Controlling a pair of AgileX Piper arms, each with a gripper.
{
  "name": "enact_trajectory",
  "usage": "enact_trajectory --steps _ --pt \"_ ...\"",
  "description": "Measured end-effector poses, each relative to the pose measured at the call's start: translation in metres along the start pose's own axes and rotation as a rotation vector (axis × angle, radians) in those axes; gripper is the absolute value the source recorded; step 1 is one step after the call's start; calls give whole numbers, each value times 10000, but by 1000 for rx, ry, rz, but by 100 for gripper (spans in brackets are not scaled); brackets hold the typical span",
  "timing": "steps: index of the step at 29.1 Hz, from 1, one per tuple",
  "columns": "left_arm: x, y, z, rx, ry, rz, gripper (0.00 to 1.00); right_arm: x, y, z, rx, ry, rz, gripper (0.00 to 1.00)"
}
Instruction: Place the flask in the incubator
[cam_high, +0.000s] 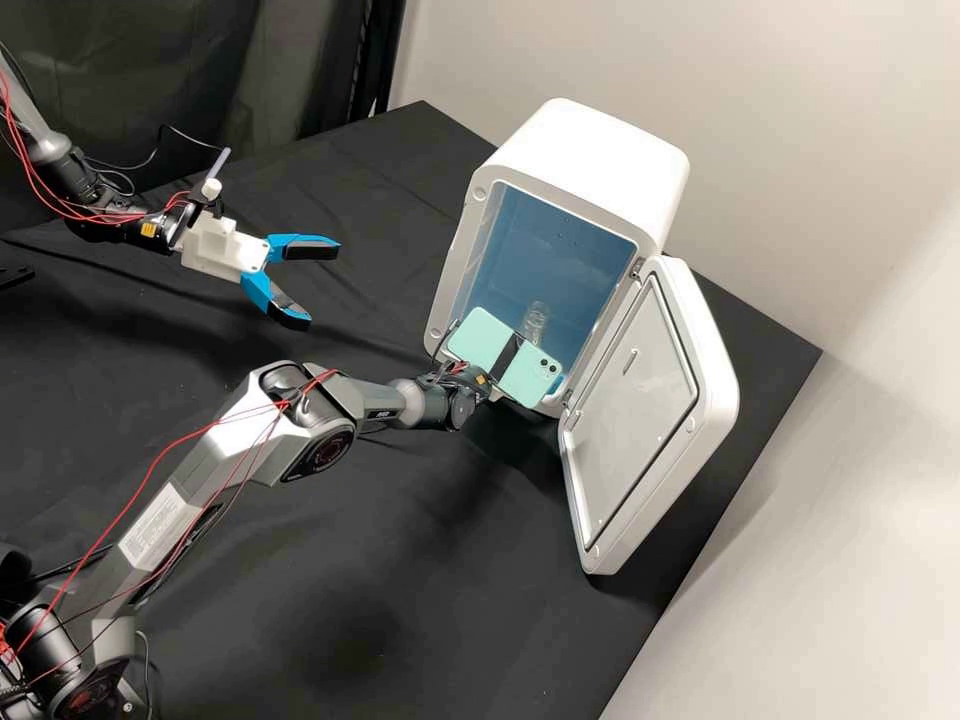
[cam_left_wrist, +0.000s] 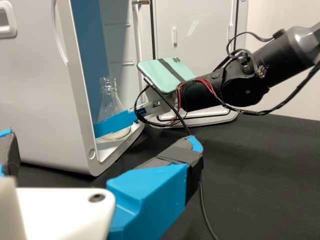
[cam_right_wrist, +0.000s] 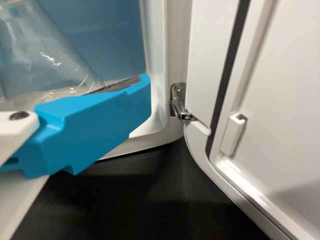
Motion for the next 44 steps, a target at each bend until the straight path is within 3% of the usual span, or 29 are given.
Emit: enact_trajectory --steps 4,10,13,16,23,30,31,33,44 --pt "0 0 0 0 0 0 100 -98 11 -48 -15 36 21 100" --pt "-7 26 7 1 -2 9 100 -262 -23 -42 -10 52 38 100" --pt "-10 21 6 -6 -2 7 100 -359 -24 -60 -29 68 47 100" --pt "-22 4 4 -7 0 1 100 -443 -26 -53 -17 84 66 100" --pt "-25 0 5 -6 -1 -1 100 -564 -91 -13 -19 74 60 100" --pt "-25 0 5 -20 -1 -1 100 -683 -125 34 -36 79 65 100" --pt "-25 0 5 -20 -1 -1 100 -685 -131 41 -32 76 65 0" --pt "-25 0 6 -19 -3 -1 100 -698 -150 59 -17 76 70 0" --pt "-26 3 7 -19 -3 0 100 -714 -157 73 -19 82 91 0"
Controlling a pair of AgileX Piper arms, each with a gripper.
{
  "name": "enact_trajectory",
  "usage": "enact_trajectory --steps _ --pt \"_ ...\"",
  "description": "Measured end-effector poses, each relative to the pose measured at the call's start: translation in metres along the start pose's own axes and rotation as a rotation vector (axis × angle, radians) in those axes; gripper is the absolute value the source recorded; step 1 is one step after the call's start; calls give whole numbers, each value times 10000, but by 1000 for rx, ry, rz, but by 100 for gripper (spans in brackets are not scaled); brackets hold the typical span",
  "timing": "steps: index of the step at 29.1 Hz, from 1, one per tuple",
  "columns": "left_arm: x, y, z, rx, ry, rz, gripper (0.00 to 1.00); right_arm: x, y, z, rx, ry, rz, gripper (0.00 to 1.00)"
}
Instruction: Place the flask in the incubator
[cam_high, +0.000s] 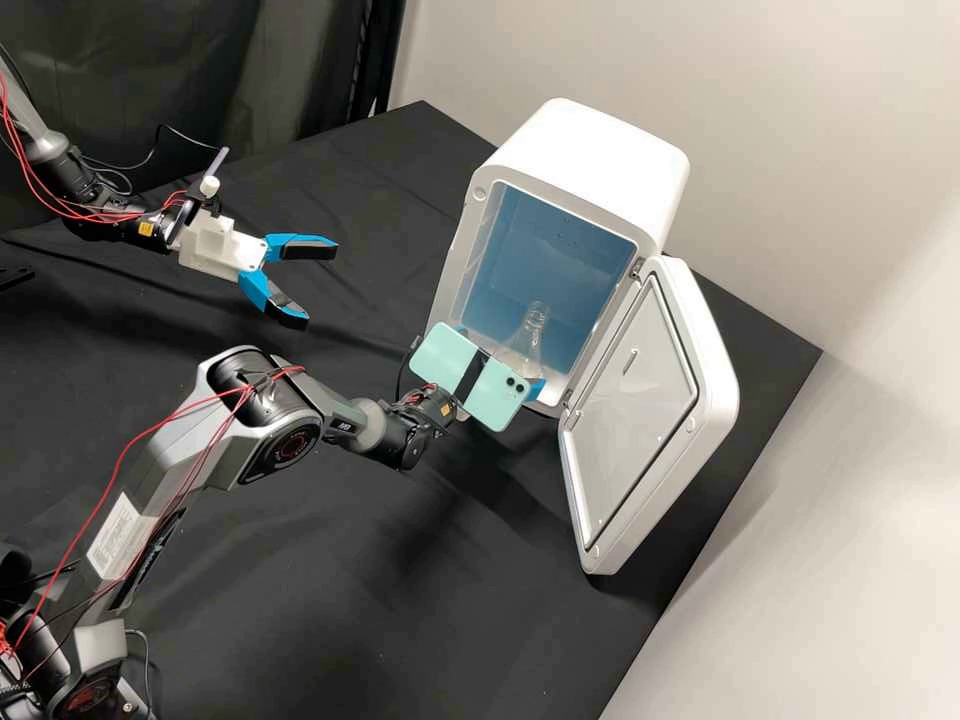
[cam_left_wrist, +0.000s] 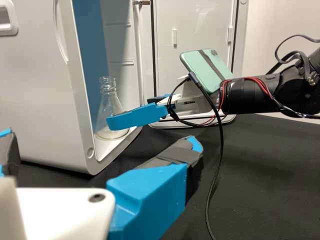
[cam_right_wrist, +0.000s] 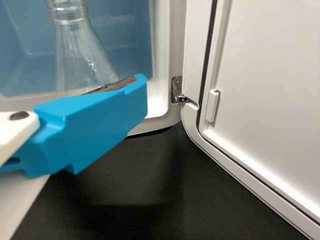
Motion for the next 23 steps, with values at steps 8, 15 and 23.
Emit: enact_trajectory --steps 8,15,23 --pt "0 0 0 0 0 0 100 0 0 0 -1 0 0 0" --pt "0 0 0 0 0 0 100 0 0 0 -1 0 0 0" --pt "0 0 0 0 0 0 100 0 0 0 -1 0 0 0"
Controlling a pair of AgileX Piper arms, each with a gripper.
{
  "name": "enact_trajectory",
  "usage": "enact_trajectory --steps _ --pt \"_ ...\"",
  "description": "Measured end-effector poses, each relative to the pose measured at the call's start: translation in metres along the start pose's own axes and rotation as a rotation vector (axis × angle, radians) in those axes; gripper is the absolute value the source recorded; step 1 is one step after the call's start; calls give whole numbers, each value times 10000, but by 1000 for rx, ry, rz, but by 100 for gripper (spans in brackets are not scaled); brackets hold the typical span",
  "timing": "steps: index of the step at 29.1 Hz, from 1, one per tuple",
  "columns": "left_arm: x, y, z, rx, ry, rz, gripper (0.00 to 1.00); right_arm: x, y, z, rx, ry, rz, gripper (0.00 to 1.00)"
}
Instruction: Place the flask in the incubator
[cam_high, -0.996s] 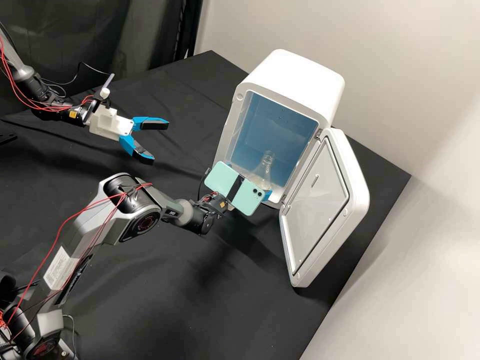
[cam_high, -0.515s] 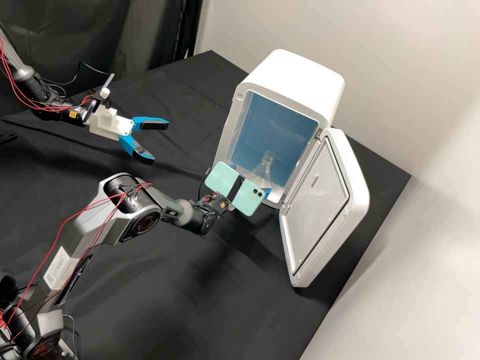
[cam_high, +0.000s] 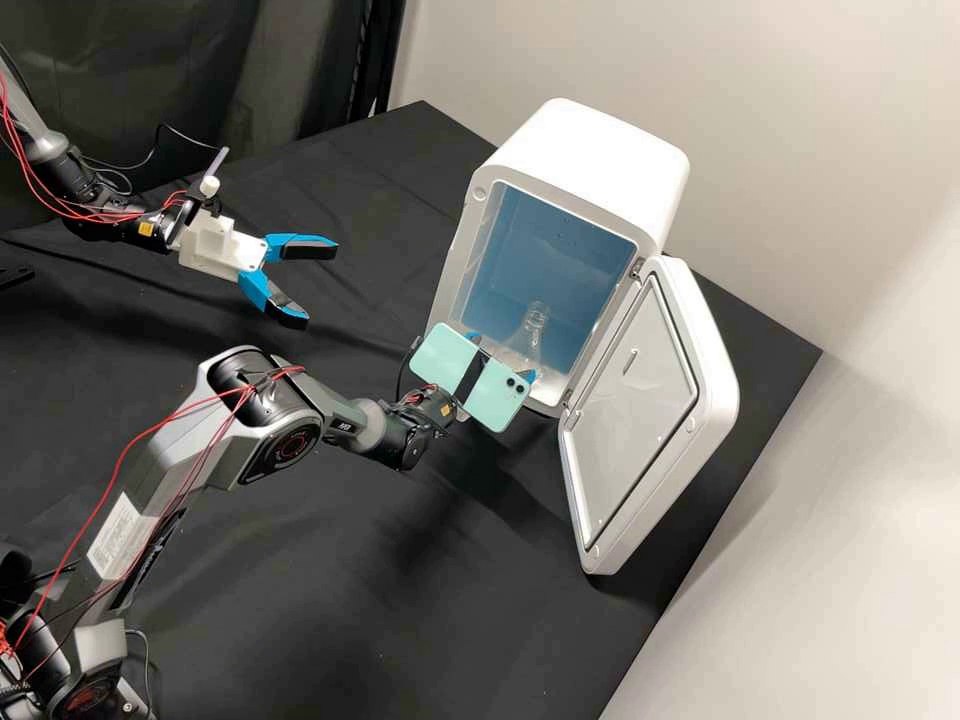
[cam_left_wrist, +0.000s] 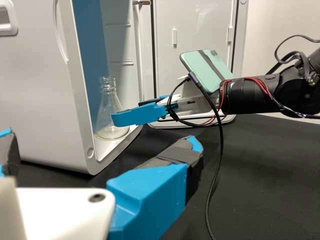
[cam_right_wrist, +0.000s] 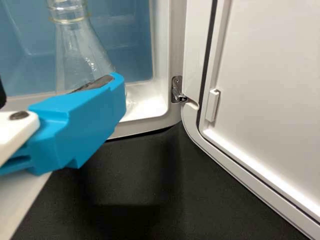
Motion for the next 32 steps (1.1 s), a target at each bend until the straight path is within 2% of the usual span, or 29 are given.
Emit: enact_trajectory --steps 15,25,32 --pt "0 0 0 0 0 0 100 0 0 0 0 0 0 0" --pt "0 0 0 0 0 0 100 -12 48 53 3 -11 11 0" --pt "-22 -30 -4 -2 3 -11 100 -15 65 84 5 -18 15 0"
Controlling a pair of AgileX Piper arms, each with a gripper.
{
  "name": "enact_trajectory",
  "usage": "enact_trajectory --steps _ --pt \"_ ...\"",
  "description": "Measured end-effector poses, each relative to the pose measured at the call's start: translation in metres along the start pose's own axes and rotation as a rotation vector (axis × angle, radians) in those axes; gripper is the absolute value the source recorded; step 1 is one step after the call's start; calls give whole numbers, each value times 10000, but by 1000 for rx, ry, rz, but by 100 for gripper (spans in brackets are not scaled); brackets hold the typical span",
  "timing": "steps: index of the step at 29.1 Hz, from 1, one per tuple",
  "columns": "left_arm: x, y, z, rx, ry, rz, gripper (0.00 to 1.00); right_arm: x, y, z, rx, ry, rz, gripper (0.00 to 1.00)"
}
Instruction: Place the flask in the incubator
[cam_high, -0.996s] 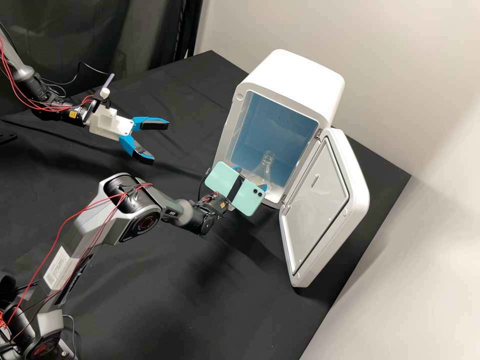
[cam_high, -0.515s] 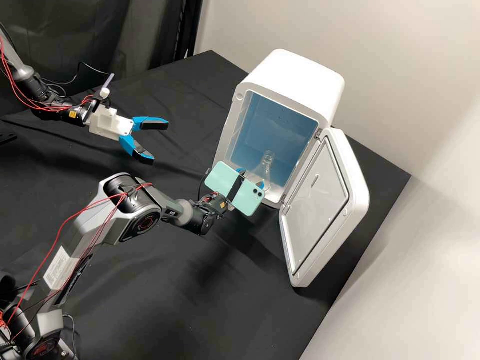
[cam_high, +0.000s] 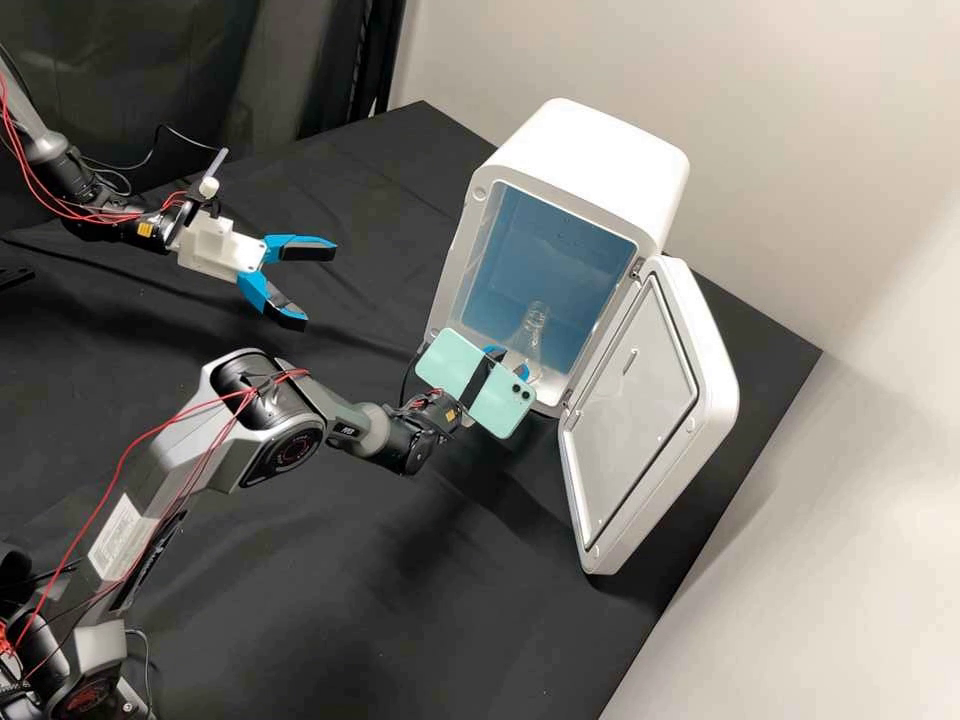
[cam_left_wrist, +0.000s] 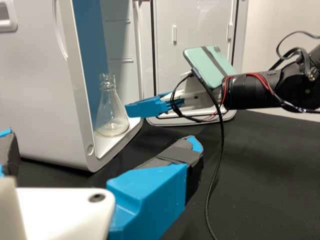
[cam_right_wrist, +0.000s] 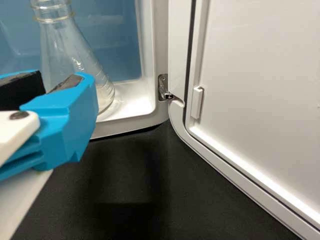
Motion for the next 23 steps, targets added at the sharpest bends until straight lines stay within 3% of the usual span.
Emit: enact_trajectory --steps 10,23 --pt "0 -2 6 0 -2 -1 100 120 -42 71 -1 -3 -1 0" --pt "2 -9 32 1 -10 -3 100 303 -38 47 -19 9 13 0"
